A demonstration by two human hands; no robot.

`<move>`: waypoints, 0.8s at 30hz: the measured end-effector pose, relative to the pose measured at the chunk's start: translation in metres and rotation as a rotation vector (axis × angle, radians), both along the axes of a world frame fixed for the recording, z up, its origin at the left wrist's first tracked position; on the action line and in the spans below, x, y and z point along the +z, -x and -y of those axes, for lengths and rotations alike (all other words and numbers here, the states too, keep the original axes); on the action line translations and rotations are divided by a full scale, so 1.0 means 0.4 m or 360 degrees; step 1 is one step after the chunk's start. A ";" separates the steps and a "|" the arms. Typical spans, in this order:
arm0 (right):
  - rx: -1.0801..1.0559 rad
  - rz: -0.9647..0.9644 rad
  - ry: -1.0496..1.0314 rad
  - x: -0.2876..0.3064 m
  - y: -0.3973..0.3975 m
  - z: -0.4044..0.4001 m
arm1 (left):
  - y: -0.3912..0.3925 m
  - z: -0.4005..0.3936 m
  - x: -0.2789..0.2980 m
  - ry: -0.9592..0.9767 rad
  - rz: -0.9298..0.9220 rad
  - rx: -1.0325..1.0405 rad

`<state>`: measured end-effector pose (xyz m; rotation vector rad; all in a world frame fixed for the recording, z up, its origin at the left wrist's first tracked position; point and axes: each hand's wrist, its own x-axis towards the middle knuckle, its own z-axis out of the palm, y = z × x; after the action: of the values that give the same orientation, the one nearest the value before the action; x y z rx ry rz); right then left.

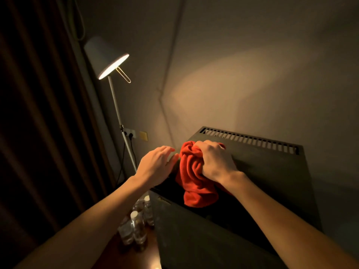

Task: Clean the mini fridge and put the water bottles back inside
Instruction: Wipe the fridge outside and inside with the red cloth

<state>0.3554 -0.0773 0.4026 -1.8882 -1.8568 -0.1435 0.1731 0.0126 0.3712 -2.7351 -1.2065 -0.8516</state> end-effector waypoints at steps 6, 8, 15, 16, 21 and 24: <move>-0.0001 0.0022 -0.0033 -0.018 0.080 -0.017 | 0.109 -0.031 -0.012 0.0045 0.0034 0.0052; -0.0067 0.0047 -0.0044 -0.019 0.115 -0.039 | 0.158 -0.060 -0.032 0.0078 0.0045 0.0045; -0.0292 0.0240 -0.0130 -0.038 0.306 -0.177 | 0.255 -0.253 -0.076 0.0068 0.0044 -0.0242; -0.0361 0.0267 -0.0126 -0.043 0.335 -0.194 | 0.272 -0.281 -0.079 0.0077 0.0051 -0.0318; -0.0688 0.0543 0.0085 -0.053 0.486 -0.234 | 0.389 -0.372 -0.121 0.0191 -0.0013 -0.0631; -0.0837 0.0670 0.0156 -0.058 0.561 -0.213 | 0.429 -0.403 -0.147 0.0252 -0.0036 -0.0760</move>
<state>0.1309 0.0080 0.3795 -2.5325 -1.5754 -0.6797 0.0015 0.1737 0.3125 -3.2141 -0.6420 -0.7759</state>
